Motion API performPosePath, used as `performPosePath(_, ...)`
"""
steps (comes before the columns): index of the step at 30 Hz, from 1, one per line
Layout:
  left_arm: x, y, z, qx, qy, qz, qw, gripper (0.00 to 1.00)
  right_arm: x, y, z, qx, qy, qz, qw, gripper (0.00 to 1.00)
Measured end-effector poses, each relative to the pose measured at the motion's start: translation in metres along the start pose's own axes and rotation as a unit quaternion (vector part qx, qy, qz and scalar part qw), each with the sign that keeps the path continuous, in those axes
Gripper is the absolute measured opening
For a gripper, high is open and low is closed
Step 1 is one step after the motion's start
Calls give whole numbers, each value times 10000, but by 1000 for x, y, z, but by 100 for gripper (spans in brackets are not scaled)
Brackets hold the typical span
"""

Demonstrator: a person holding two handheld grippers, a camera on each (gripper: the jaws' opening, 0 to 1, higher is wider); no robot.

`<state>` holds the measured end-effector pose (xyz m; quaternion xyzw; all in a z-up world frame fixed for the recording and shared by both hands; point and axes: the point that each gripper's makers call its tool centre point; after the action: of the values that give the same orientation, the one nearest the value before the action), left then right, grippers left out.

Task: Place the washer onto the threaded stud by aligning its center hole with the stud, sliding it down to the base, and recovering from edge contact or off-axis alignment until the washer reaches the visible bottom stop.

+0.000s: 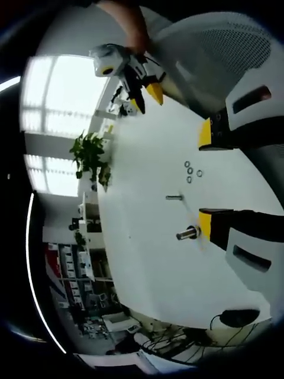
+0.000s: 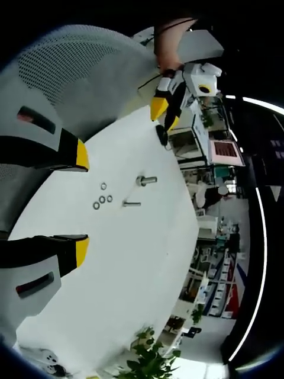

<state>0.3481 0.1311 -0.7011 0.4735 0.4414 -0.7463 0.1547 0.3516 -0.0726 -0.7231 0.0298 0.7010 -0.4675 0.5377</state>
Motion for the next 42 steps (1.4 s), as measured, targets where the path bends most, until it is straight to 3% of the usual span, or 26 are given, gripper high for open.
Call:
performPosePath(10, 11, 6, 6, -45, 503, -406, 9979, 39, -1, 3, -14, -488, 75, -47, 9988, 46)
performPosePath(18, 14, 5, -2, -166, 418, -502, 9977, 39, -1, 6, -11, -770, 853, -117, 9933, 46)
performPosePath(24, 12, 4, -2, -243, 444, -439, 9978, 39, 1, 14, 2, -753, 768, -199, 9940, 46)
performPosePath(27, 18, 5, 0, -184, 374, -567, 9975, 39, -8, 24, 7, -741, 206, -98, 9970, 46)
performPosePath(32, 14, 2, -2, -204, 312, -432, 9984, 38, -13, 52, 6, -847, -166, -299, 9958, 42)
performPosePath(35, 17, 2, -5, -232, 235, -499, 9982, 36, -19, 67, 6, -866, -122, -349, 9956, 41)
performPosePath(42, 12, -1, -7, -343, 353, -359, 9981, 36, -12, 103, -1, -1104, -263, -735, 9908, 36)
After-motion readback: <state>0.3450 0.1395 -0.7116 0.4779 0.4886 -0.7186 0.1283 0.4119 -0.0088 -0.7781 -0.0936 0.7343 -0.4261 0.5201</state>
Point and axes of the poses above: the point that each gripper's makers call its tool centre point, and the gripper's own axes: y roughly forward along the fingers, z roughly to its right, x roughly out of its underside, and after that the axes turned 3 degrees about -y, right-handed
